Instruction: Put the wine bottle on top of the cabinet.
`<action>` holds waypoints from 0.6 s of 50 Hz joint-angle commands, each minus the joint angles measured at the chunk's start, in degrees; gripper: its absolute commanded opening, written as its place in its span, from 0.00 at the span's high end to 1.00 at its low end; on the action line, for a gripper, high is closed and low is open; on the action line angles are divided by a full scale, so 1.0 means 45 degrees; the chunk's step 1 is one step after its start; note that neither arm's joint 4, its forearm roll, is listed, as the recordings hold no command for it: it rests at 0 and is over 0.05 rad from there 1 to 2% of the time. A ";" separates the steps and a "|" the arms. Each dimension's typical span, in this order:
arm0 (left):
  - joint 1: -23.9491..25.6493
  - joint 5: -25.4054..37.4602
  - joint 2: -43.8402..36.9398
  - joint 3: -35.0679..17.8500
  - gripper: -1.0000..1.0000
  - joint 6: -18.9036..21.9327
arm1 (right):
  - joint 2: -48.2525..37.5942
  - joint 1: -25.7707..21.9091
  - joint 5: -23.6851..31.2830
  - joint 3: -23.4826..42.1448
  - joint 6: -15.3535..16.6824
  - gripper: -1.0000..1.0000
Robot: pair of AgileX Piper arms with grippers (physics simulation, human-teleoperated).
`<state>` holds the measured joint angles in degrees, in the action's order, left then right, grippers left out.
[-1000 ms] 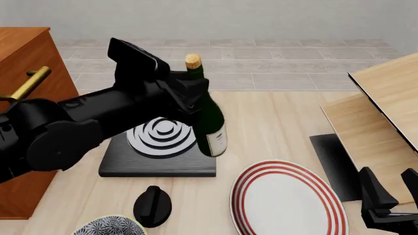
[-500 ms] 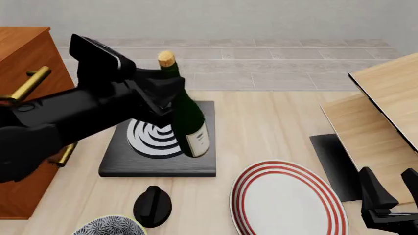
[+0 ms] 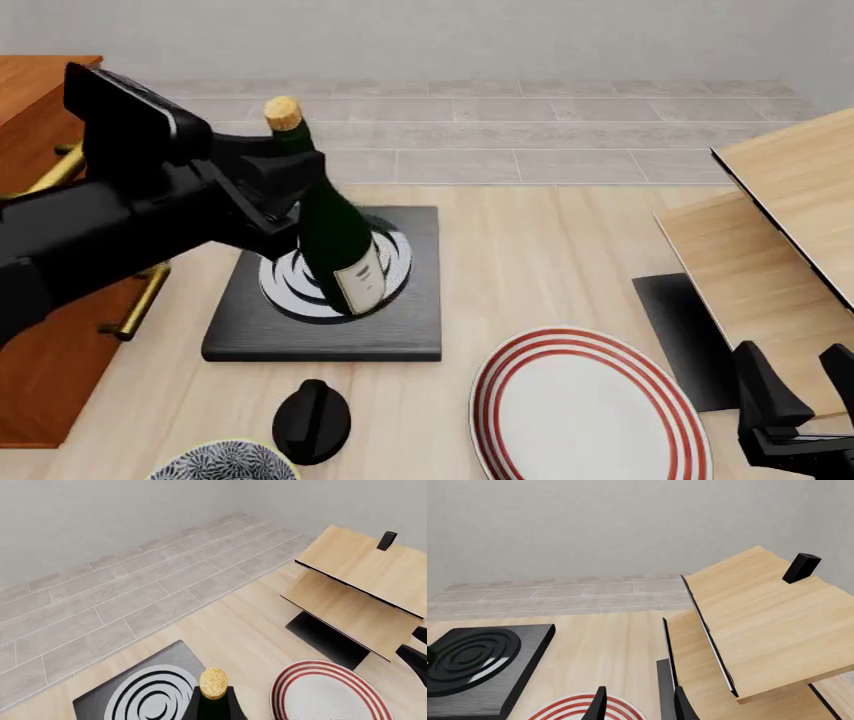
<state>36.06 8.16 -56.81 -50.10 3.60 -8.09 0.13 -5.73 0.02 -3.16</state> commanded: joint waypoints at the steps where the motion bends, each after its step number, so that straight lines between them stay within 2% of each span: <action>1: -0.0490 0.0633 0.0432 -0.0305 1.00 0.0403 | 0.0001 0.0002 0.0001 0.0000 0.0001 0.00; 14: -0.1054 0.1979 0.0486 -0.1269 1.00 0.0436 | 0.0002 0.0001 0.0001 0.0000 0.0002 0.00; 22: -0.0956 0.2449 0.0490 -0.1378 1.00 0.0225 | -0.0004 0.0001 -0.0002 0.0000 0.0001 0.00; 30: -0.1115 0.3016 0.0625 -0.1569 1.00 0.0458 | -0.0003 0.0002 -0.0001 0.0000 -0.0002 0.00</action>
<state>31.65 18.72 -54.74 -55.30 4.73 -8.11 0.13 -5.74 0.02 -3.16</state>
